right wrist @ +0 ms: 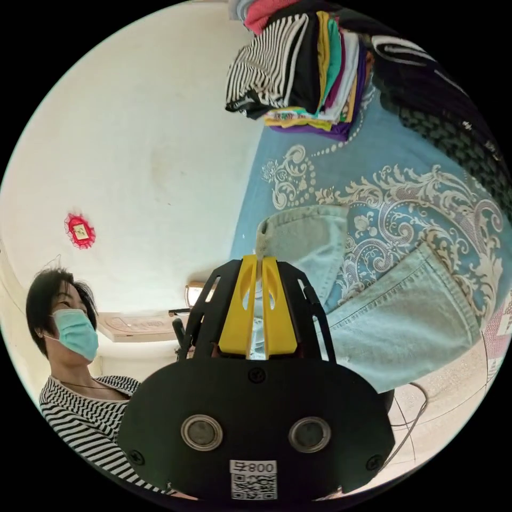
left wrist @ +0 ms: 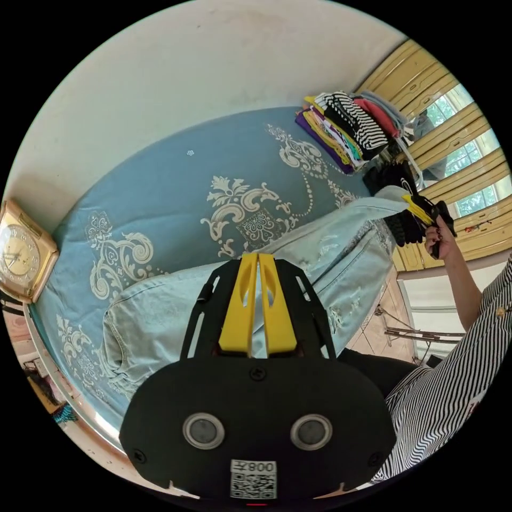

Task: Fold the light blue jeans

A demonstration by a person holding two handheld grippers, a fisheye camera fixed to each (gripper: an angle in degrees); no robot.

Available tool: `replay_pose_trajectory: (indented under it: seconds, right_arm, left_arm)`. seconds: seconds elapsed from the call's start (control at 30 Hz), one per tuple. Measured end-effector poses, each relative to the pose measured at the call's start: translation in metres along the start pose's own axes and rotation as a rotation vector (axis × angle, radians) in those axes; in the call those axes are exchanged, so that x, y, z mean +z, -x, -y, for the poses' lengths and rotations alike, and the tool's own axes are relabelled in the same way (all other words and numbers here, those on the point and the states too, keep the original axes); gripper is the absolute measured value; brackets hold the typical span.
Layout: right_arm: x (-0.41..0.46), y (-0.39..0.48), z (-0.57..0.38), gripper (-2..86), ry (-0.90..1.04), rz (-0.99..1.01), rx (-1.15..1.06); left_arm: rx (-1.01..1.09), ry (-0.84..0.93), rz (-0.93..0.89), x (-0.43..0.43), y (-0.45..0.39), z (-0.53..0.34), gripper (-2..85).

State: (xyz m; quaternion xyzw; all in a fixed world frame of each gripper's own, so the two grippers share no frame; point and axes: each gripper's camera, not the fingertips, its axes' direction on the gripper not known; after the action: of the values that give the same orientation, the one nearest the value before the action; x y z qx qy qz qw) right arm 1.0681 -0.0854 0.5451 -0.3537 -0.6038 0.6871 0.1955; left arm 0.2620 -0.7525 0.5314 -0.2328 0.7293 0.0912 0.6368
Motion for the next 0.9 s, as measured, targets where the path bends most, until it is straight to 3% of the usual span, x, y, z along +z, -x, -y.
replay_pose_trajectory:
  seconds: [0.2, 0.37, 0.53, 0.7, 0.9]
  right_arm:
    - [0.021, 0.017, 0.053, 1.7, -0.061, -0.028, -0.013]
    - [0.107, -0.016, 0.121, 2.4, 0.077, -0.247, 0.106]
    - [0.148, -0.006, 0.089, 4.3, 0.226, -0.35, -0.056]
    - [0.148, -0.021, 0.072, 6.7, 0.23, -0.446, -0.032]
    - [0.155, -0.029, 0.076, 7.8, 0.214, -0.648, -0.029]
  left_arm:
    - [-0.043, -0.052, 0.005, -0.014, -0.007, 0.078, 0.3]
    - [-0.17, 0.064, -0.002, -0.003, 0.002, 0.126, 0.4]
    - [-0.283, 0.082, 0.053, -0.055, 0.0, 0.064, 1.3]
    - [-0.604, 0.166, 0.149, -0.117, 0.035, -0.017, 3.2]
    - [-0.791, 0.126, 0.248, -0.178, 0.049, -0.027, 6.3]
